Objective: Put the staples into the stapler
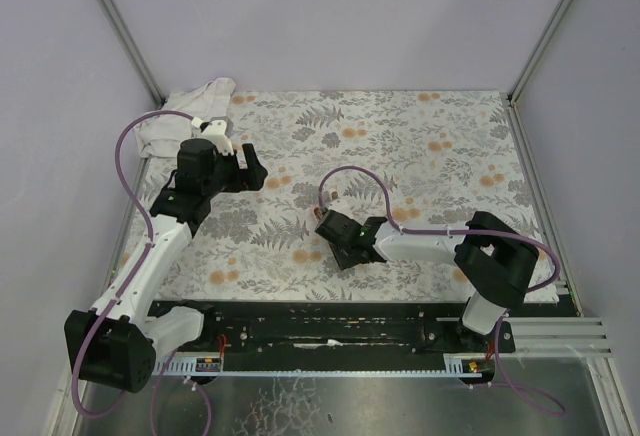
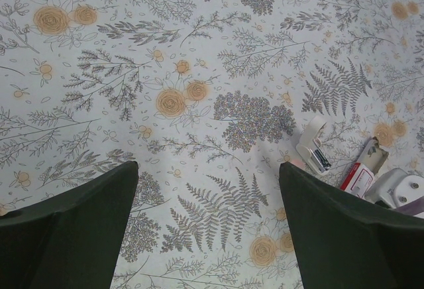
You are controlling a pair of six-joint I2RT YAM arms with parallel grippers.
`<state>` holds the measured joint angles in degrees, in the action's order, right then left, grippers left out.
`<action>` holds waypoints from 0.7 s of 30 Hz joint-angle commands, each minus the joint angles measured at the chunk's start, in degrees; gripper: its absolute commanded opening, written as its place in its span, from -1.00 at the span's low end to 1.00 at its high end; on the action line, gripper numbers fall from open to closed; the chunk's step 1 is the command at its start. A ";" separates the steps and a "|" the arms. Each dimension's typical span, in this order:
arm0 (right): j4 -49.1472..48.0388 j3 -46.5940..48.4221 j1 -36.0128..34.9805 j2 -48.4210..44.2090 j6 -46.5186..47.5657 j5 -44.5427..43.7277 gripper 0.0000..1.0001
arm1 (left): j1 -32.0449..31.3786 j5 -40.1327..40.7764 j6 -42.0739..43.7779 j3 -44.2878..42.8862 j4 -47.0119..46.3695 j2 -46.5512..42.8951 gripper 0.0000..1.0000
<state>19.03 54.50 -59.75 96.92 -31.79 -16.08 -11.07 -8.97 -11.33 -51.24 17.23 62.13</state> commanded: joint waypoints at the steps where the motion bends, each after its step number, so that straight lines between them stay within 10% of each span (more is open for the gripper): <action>1: -0.47 1.68 -0.64 -0.98 3.94 -0.67 -0.19 | 0.61 -0.69 0.08 0.26 -1.77 -1.21 0.72; 21: -1.10 4.16 1.20 0.63 22.33 8.86 -0.25 | 0.77 -0.85 0.08 0.27 -1.74 -0.48 0.72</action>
<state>18.55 57.06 -59.55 96.86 -11.90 -10.46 -10.81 -9.06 -11.35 -51.24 17.23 62.11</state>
